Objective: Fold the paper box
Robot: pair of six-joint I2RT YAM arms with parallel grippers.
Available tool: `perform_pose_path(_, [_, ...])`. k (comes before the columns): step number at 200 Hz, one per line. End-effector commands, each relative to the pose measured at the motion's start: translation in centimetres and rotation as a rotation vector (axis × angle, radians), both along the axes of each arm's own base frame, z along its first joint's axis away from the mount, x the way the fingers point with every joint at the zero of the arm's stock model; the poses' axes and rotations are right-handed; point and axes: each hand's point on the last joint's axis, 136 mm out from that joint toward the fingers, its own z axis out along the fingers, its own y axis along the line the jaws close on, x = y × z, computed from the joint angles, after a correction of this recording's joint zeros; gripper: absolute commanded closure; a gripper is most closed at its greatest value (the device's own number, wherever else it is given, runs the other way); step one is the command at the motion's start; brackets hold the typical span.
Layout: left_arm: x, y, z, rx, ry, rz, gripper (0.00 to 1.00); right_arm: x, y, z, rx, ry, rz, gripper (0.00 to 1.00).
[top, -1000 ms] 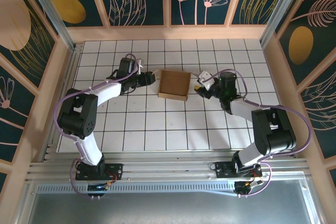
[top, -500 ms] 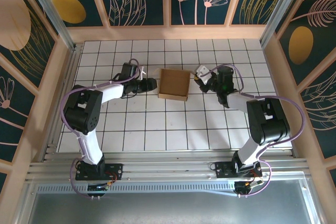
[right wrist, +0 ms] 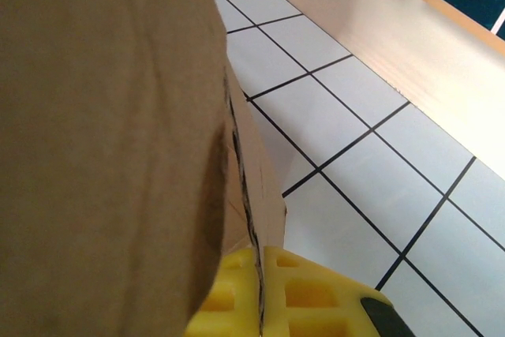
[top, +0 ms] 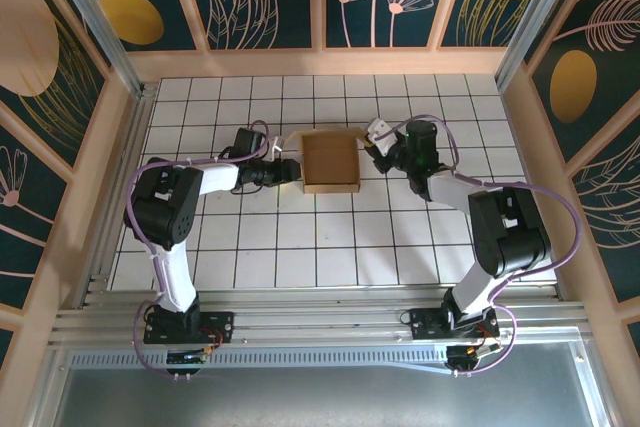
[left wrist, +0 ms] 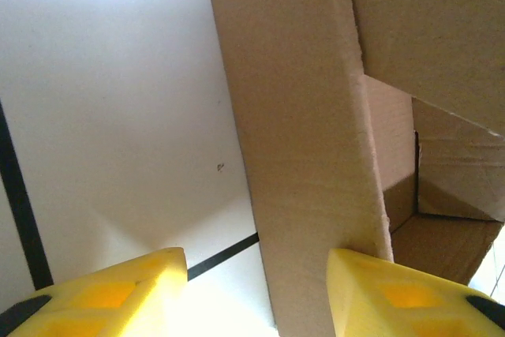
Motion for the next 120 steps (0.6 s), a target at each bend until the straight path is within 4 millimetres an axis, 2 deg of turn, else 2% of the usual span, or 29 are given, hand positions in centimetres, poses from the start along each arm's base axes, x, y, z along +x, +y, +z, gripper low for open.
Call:
perform_pose_path(1, [0.2,-0.7,-0.4,-0.031,0.005,-0.009,0.51,-0.3,0.9,-0.7,-0.008,0.063,-0.014,0.93])
perform_pose_path(29, [0.7,-0.7,0.1,-0.030,-0.005,-0.005,0.51,0.2,0.9,-0.5,0.043,0.137,-0.087,0.94])
perform_pose_path(67, [1.2,-0.8,0.7,-0.022,-0.018,-0.001,0.52,1.2,0.8,-1.7,0.113,0.315,-0.192,0.97])
perform_pose_path(120, [1.4,-0.7,0.8,-0.016,-0.021,0.003,0.52,0.6,2.4,-3.3,0.123,0.457,-0.250,0.98])
